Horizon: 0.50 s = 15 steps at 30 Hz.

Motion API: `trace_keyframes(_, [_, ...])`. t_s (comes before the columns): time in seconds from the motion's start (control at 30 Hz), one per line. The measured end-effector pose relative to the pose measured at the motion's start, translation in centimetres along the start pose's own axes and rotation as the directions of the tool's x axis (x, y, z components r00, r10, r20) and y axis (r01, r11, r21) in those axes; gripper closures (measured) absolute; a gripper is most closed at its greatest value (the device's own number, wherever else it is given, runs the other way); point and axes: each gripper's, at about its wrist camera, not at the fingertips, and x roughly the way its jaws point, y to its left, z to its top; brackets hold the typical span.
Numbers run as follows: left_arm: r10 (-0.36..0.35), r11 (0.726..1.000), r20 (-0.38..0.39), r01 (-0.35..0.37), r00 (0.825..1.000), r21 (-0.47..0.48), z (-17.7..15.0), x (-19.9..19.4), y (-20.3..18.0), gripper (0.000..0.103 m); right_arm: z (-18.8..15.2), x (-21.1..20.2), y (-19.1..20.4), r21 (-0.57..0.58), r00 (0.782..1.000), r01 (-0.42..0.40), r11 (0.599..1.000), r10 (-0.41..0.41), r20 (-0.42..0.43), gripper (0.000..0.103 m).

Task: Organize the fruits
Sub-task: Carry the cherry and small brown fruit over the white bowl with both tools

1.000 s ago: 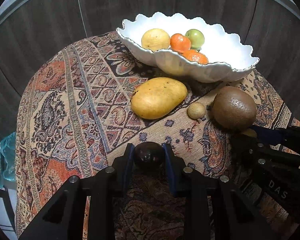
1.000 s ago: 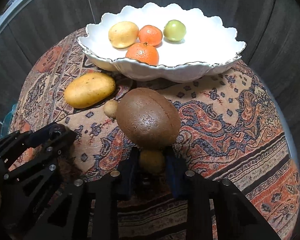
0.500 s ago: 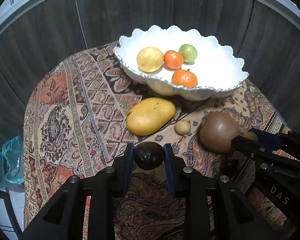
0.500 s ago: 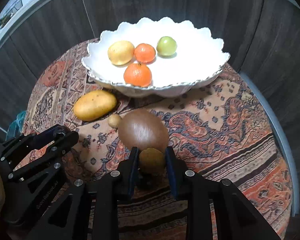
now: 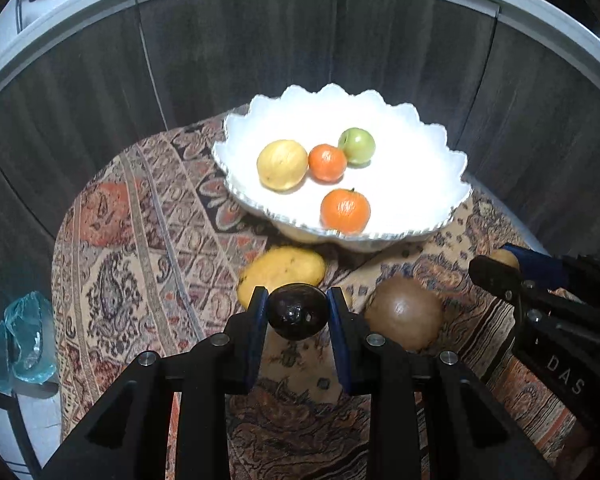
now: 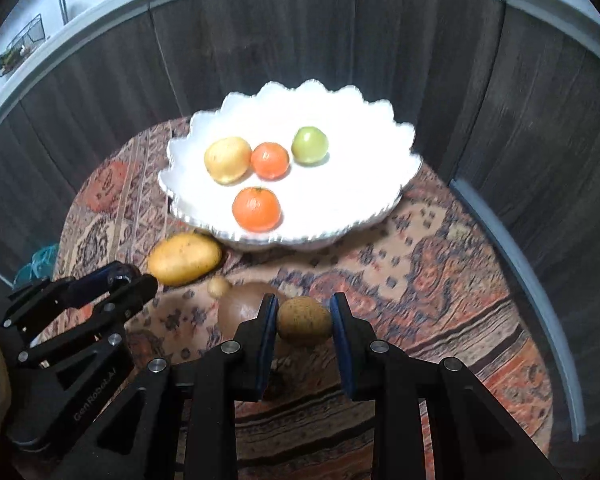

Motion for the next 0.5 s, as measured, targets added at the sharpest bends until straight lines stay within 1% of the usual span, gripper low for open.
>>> trace_keyframes(0.33, [-0.005,1.0,0.07,0.004,0.998,0.016,4.3,-1.0,-0.5,0.073,4.2,-1.8,-0.8,0.004,0.995,0.016,1.0,-0.016,0.094,0.075])
trace_keyframes(0.5, [-0.006,1.0,0.098,0.003,0.995,0.027,6.6,-0.7,-0.5,0.073,6.1,-2.0,-1.1,0.003,0.992,0.024,1.0,-0.024,0.123,0.075])
